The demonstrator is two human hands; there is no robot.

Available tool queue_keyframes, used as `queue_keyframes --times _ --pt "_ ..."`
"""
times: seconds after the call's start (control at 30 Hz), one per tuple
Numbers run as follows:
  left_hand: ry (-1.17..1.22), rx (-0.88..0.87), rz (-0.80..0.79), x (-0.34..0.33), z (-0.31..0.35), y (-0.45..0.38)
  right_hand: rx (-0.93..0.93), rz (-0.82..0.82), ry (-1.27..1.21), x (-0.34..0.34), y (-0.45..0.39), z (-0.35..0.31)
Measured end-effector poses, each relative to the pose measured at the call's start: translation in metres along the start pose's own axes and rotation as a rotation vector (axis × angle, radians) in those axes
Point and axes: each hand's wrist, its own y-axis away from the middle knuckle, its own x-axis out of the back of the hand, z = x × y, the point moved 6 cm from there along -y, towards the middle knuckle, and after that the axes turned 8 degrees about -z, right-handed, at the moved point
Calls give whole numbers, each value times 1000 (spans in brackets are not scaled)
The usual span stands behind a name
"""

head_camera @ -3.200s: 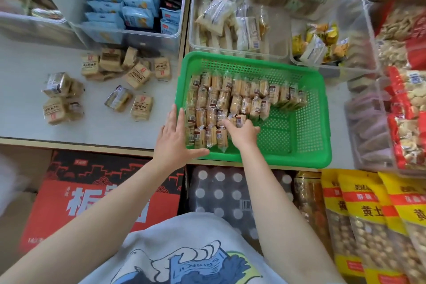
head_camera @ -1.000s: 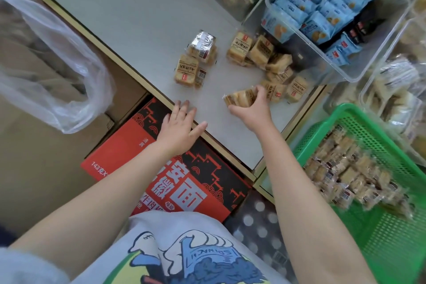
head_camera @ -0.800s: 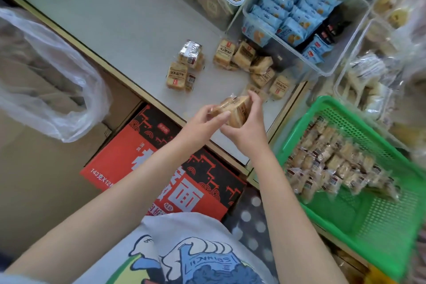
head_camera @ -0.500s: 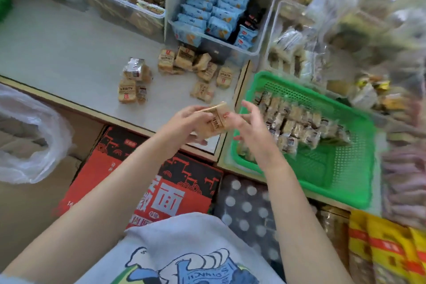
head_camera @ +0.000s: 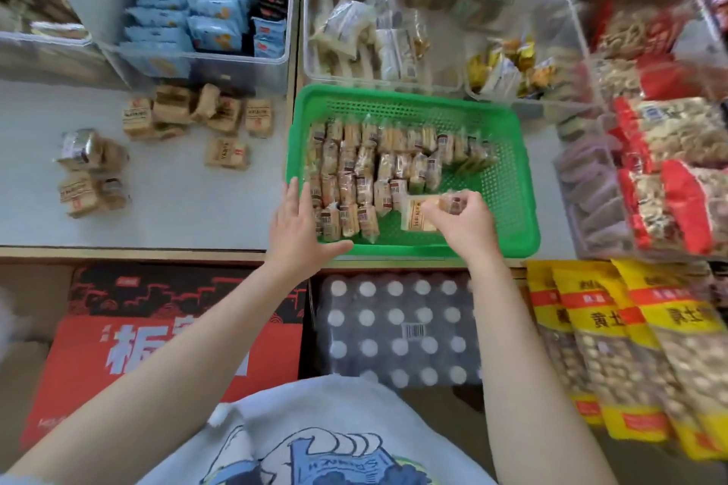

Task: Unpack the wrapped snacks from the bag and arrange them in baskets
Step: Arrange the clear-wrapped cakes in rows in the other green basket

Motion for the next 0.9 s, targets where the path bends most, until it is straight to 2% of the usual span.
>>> queue_keyframes --times 0.07,0.13,0.27,0.47,0.6,0.77,0.9 --pt "-33 -26 35 -6 -1 1 -52 -51 253 -12 -16 1" --pt "-14 -30 56 -6 -1 0 -62 -98 400 -31 -30 -1" --pt "-59 -7 38 -8 -4 -1 -86 -298 348 -63 -40 -3" --pt "-71 10 2 -11 -7 -4 -160 -499 223 -59 -49 16" --pt "-80 18 -11 -12 -8 -4 -109 -422 308 -58 -51 8" --pt "-94 23 -21 -14 -10 -6 -161 -371 408 -76 -50 1" --pt "-100 27 -34 -15 -11 -7 -161 -396 440 -77 -54 -1"
